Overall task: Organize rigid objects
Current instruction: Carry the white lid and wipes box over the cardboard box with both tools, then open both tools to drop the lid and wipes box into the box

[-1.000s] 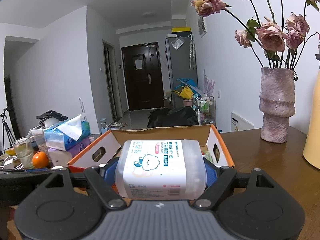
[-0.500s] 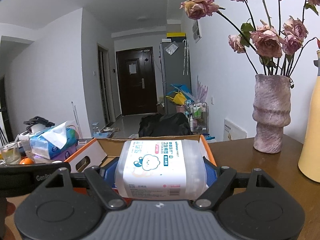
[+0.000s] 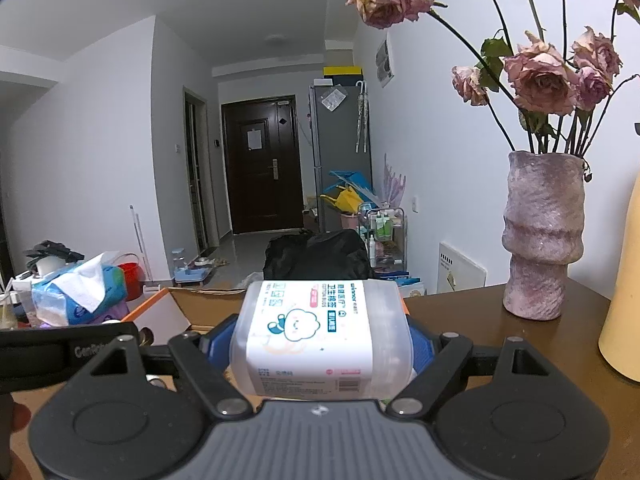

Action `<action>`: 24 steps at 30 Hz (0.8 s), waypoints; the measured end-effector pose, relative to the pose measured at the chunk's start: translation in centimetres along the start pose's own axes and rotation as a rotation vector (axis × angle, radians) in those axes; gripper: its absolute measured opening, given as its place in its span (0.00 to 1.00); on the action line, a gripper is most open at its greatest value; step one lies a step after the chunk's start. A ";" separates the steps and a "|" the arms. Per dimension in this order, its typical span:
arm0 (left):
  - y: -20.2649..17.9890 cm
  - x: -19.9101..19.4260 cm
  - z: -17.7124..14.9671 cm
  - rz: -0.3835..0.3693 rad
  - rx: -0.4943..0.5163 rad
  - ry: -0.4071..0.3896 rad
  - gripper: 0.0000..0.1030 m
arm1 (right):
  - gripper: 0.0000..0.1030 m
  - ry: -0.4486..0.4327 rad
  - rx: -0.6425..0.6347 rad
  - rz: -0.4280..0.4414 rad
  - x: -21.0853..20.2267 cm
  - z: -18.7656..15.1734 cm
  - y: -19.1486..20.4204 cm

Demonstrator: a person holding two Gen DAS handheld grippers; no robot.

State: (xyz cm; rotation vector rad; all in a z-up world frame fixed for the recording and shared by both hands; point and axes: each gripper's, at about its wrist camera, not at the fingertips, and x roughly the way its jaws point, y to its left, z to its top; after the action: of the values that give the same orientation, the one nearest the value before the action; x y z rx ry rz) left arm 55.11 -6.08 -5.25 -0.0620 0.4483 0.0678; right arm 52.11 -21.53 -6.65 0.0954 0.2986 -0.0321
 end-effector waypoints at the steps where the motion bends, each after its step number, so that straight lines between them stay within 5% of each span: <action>1: -0.1 0.3 0.1 0.001 0.000 0.001 0.39 | 0.79 0.000 -0.001 -0.001 0.2 0.1 0.0; 24: -1.8 7.0 1.8 0.016 0.024 0.019 0.39 | 0.79 0.065 -0.035 -0.060 6.3 0.9 0.2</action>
State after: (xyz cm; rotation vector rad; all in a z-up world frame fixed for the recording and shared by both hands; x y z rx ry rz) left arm 62.36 -7.37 -6.58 -0.0355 0.4686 0.0772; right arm 58.43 -21.57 -7.68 0.0530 0.3665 -0.0839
